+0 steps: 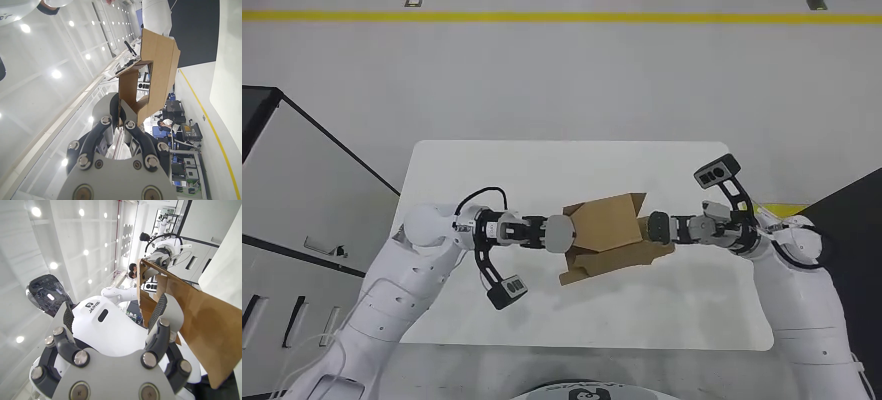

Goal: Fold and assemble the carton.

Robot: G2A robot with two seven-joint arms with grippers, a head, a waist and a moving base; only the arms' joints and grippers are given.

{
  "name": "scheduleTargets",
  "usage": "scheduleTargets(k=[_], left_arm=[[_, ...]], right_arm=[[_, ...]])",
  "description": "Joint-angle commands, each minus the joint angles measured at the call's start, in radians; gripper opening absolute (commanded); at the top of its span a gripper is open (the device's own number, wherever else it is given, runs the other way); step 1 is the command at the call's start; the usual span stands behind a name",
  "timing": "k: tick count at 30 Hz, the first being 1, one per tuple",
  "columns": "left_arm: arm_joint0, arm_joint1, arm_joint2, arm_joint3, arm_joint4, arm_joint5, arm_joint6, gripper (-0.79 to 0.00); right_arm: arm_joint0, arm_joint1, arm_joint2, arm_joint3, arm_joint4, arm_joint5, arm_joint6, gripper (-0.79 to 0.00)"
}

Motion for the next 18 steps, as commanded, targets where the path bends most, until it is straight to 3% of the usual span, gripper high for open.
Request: scheduleTargets(k=[1,7,18], left_arm=[[-0.001,0.001,-0.002,0.0,0.008,0.001,-0.009,-0.785],[-0.004,0.002,0.013,-0.006,0.005,-0.006,-0.002,-0.785],[-0.025,-0.001,0.052,-0.004,-0.012,-0.014,0.007,-0.785]], right_arm=[[-0.001,0.001,-0.001,0.001,0.003,0.003,0.011,0.0],[-0.004,0.005,-0.006,0.002,0.001,0.013,0.037,-0.015],[0.034,0.011,-0.046,-0.003,-0.034,0.004,0.049,-0.219]])
